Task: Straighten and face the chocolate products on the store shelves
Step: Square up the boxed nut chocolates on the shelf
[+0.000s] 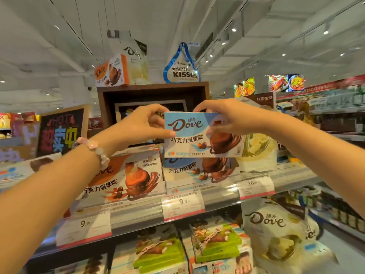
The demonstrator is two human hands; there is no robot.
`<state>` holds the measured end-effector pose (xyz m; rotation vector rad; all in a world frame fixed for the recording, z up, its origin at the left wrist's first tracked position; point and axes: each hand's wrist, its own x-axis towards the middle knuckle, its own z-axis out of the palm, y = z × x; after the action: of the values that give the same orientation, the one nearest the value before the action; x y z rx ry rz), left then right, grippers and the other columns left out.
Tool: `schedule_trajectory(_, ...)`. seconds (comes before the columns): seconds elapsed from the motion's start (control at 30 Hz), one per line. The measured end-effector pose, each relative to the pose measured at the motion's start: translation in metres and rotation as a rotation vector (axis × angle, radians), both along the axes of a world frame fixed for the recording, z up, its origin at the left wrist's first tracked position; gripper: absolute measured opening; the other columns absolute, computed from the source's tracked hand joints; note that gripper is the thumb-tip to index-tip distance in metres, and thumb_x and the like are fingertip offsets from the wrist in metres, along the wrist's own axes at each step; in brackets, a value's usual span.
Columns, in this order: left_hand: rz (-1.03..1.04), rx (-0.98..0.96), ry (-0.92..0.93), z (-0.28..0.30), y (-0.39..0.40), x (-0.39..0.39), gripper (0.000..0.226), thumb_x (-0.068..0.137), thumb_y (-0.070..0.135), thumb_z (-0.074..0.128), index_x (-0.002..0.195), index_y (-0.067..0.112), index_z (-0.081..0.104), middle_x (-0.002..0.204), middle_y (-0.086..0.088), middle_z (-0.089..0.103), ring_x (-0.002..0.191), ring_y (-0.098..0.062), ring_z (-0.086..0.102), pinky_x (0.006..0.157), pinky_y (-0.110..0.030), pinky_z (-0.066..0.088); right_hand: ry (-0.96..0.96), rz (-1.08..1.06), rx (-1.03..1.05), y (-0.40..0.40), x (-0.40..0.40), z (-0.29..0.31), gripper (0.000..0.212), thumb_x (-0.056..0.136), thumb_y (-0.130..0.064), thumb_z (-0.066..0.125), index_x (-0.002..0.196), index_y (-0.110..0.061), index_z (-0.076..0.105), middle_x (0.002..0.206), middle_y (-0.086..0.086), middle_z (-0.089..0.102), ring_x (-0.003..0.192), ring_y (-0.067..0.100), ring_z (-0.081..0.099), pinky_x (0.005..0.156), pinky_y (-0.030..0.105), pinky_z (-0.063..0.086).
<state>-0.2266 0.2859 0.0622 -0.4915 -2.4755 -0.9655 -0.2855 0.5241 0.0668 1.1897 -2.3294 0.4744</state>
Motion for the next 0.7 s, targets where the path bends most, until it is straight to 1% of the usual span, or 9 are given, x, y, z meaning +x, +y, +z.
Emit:
schedule_trajectory(0.07, 0.062, -0.139, -0.122, -0.008, -0.011, -0.003, 0.077, 0.054, 0.044, 0.08, 0.124, 0.032, 0.048, 0.113, 0.006, 0.065, 0.108, -0.011, 0.059, 0.089, -0.034, 0.05, -0.063, -0.016, 0.002, 0.0, -0.006, -0.008, 0.053, 0.085, -0.018, 0.065, 0.131, -0.033, 0.043, 0.115, -0.011, 0.054, 0.113, 0.015, 0.049, 0.066, 0.023, 0.052)
schedule_trajectory(0.13, 0.091, -0.213, -0.155, -0.016, -0.018, -0.005, 0.082, 0.057, 0.048, 0.078, 0.13, 0.037, 0.04, 0.124, 0.006, 0.056, 0.118, -0.012, 0.05, 0.096, -0.034, 0.043, -0.053, -0.034, 0.014, -0.001, -0.012, -0.013, 0.054, 0.085, -0.019, 0.065, 0.133, -0.032, 0.043, 0.127, -0.006, 0.054, 0.12, 0.019, 0.048, 0.072, 0.028, 0.055)
schedule_trajectory(0.2, 0.029, -0.154, -0.136, -0.02, -0.019, -0.004, 0.079, 0.06, 0.048, 0.074, 0.13, 0.042, 0.037, 0.124, 0.005, 0.055, 0.116, -0.011, 0.052, 0.09, -0.027, 0.045, -0.068, -0.021, 0.014, -0.005, -0.014, -0.014, 0.054, 0.085, -0.019, 0.066, 0.132, -0.033, 0.043, 0.129, -0.005, 0.053, 0.122, 0.019, 0.046, 0.069, 0.025, 0.053)
schedule_trajectory(0.27, -0.07, -0.071, -0.144, -0.019, -0.018, -0.003, 0.073, 0.064, 0.044, 0.07, 0.129, 0.043, 0.038, 0.118, 0.005, 0.059, 0.104, -0.009, 0.062, 0.079, -0.023, 0.053, -0.08, 0.009, 0.021, -0.012, -0.016, -0.013, 0.053, 0.085, -0.019, 0.066, 0.131, -0.033, 0.044, 0.127, -0.007, 0.053, 0.121, 0.018, 0.047, 0.069, 0.023, 0.052)
schedule_trajectory(0.37, -0.124, -0.082, -0.141, -0.017, -0.016, -0.001, 0.045, 0.079, 0.03, 0.065, 0.122, 0.033, 0.049, 0.109, 0.002, 0.065, 0.096, -0.009, 0.067, 0.068, -0.025, 0.057, -0.023, 0.023, 0.062, -0.023, -0.02, -0.013, 0.053, 0.083, -0.019, 0.068, 0.129, -0.033, 0.046, 0.129, -0.008, 0.052, 0.122, 0.015, 0.045, 0.075, 0.019, 0.047)
schedule_trajectory(0.43, -0.113, -0.086, -0.13, -0.018, -0.015, -0.001, 0.029, 0.087, 0.02, 0.06, 0.115, 0.024, 0.055, 0.105, 0.0, 0.068, 0.093, -0.012, 0.068, 0.062, -0.024, 0.056, 0.001, 0.017, 0.108, -0.027, -0.022, -0.014, 0.055, 0.081, -0.019, 0.07, 0.129, -0.033, 0.047, 0.129, -0.008, 0.052, 0.122, 0.014, 0.044, 0.079, 0.022, 0.045)
schedule_trajectory(0.47, -0.098, -0.1, -0.127, -0.018, -0.015, -0.002, 0.025, 0.088, 0.018, 0.059, 0.113, 0.022, 0.058, 0.104, -0.001, 0.069, 0.091, -0.013, 0.069, 0.06, -0.024, 0.056, 0.004, 0.012, 0.126, -0.028, -0.023, -0.016, 0.055, 0.08, -0.02, 0.07, 0.129, -0.033, 0.048, 0.128, -0.007, 0.051, 0.12, 0.013, 0.043, 0.081, 0.023, 0.044)
schedule_trajectory(0.6, -0.003, -0.191, -0.083, -0.02, -0.013, -0.007, 0.022, 0.086, 0.021, 0.063, 0.108, 0.025, 0.064, 0.098, 0.002, 0.069, 0.085, -0.013, 0.07, 0.06, -0.026, 0.058, 0.016, 0.011, 0.135, -0.028, -0.03, -0.03, 0.059, 0.08, -0.022, 0.071, 0.134, -0.031, 0.047, 0.122, -0.004, 0.046, 0.115, 0.014, 0.042, 0.088, 0.026, 0.043)
schedule_trajectory(0.7, 0.042, -0.236, -0.03, -0.022, -0.013, -0.01, 0.014, 0.087, 0.022, 0.062, 0.098, 0.026, 0.07, 0.089, 0.009, 0.07, 0.083, -0.008, 0.068, 0.056, -0.018, 0.052, -0.01, 0.014, 0.143, -0.027, -0.037, -0.042, 0.06, 0.081, -0.022, 0.07, 0.135, -0.033, 0.045, 0.13, -0.004, 0.043, 0.121, 0.014, 0.039, 0.091, 0.027, 0.044)
